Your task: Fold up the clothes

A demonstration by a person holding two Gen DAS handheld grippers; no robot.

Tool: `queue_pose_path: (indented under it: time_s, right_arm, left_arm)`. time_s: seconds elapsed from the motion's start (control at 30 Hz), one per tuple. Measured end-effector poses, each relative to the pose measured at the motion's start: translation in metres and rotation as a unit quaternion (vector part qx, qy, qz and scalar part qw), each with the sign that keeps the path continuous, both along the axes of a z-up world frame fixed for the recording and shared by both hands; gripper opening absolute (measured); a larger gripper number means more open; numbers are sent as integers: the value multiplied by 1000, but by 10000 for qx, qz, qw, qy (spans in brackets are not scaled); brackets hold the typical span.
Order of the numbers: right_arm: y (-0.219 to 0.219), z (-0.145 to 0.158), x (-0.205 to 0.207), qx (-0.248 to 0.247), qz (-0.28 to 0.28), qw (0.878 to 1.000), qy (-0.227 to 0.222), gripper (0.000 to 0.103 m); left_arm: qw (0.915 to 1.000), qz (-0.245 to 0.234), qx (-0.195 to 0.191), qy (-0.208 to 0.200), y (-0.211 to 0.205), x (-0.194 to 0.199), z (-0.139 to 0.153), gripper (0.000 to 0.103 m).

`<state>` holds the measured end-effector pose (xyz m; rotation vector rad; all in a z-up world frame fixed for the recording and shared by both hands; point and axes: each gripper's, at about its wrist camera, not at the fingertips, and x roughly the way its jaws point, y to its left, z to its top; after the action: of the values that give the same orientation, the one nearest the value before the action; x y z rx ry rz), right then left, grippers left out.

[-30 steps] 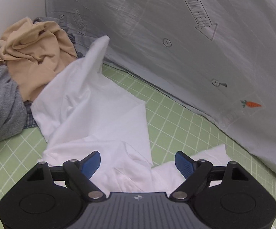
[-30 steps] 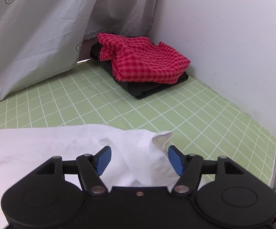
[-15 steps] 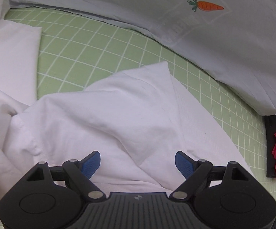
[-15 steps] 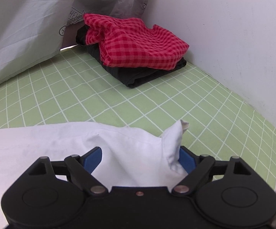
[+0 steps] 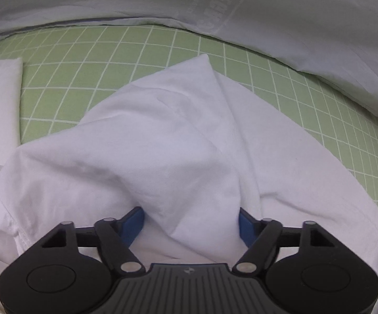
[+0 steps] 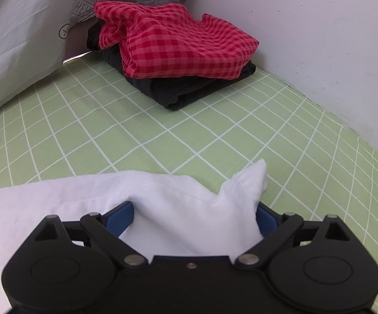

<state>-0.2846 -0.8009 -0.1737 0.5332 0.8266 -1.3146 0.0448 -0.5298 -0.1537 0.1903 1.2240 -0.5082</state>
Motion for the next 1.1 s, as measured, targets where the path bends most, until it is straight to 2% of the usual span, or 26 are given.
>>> queue_pose_path:
  time_s: [0.07, 0.1, 0.13, 0.17, 0.2, 0.27, 0.33, 0.5, 0.6, 0.77, 0.87, 1.03, 1.1]
  right_arm:
    - [0, 1, -2, 43, 75, 9999, -71, 83]
    - [1, 1, -3, 54, 104, 9999, -107, 79]
    - [1, 2, -4, 49, 121, 9998, -141, 71]
    - [2, 3, -6, 45, 162, 9997, -184, 58]
    - [3, 6, -9, 34, 196, 9995, -230, 53]
    - [5, 10, -14, 13, 264, 9991, -323, 29]
    - [7, 17, -21, 24, 277, 9980, -566, 17]
    - [23, 39, -34, -151, 266, 9945, -1003, 13]
    - [40, 56, -43, -314, 369, 9914, -1216, 12]
    - [78, 78, -60, -504, 679, 9869, -1371, 10]
    - [100, 78, -72, -426, 869, 9860, -1355, 9]
    - [135, 67, -86, -58, 1067, 9834, -1467, 9]
    - [154, 62, -85, 67, 1199, 9823, -1437, 9]
  left_arm:
    - [9999, -125, -43, -95, 5, -1, 1, 37]
    - [9998, -165, -121, -67, 9, -1, 2, 33]
    - [9996, -205, -199, -38, 13, 0, 2, 23]
    - [9993, -238, -278, -9, 17, 1, 3, 16]
    - [9991, -181, -370, 37, 23, 2, 6, 11]
    - [9984, -68, -550, 120, 34, 5, 13, 6]
    - [9982, 15, -584, -92, 49, 3, 27, 5]
    - [9940, 401, -620, -810, 110, -4, 73, 5]
    - [9880, 921, -757, -979, 164, -14, 96, 4]
    - [9735, 1727, -900, -1198, 251, -38, 129, 4]
    - [9640, 2168, -777, -1328, 296, -58, 137, 4]
    - [9471, 2929, -677, -1125, 368, -81, 123, 4]
    - [9433, 3052, -560, -1176, 387, -82, 120, 4]
